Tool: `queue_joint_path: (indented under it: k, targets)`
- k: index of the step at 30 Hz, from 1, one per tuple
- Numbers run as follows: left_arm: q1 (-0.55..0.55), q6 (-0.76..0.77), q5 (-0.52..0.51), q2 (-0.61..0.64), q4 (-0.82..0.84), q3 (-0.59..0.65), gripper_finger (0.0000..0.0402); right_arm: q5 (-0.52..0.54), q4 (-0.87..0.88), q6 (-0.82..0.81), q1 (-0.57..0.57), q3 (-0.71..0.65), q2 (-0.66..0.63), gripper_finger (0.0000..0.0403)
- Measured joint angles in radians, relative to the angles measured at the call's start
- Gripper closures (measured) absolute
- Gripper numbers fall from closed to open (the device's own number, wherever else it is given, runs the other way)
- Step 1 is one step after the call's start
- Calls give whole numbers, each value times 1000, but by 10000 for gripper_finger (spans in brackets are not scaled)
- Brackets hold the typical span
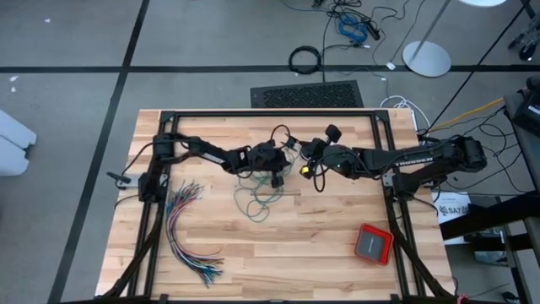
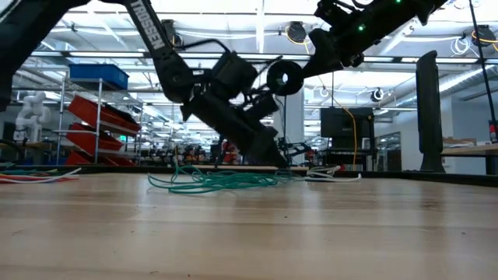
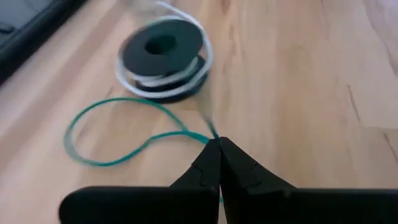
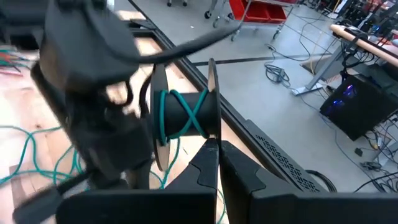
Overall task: Coil cords
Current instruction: Coil the green wire onto the spool
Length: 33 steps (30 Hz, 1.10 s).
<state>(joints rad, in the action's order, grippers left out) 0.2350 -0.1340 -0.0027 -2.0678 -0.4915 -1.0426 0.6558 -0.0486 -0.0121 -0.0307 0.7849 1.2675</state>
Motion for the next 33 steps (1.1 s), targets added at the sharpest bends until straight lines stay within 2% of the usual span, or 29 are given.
queue_joint_path:
  k: [5,14,28,33]
  targets:
    - [1,24,6,-40,-36,-18,402,0,-2,2,0,-1,0,403]
    - [-31,16,6,-36,-35,-91,402,0,-5,5,0,0,0,403]
    - [-119,-46,-73,-29,-40,-132,402,-8,53,-32,0,0,0,403]
    - [-132,-54,-76,-14,-14,-133,402,-8,16,-33,0,-28,0,403]
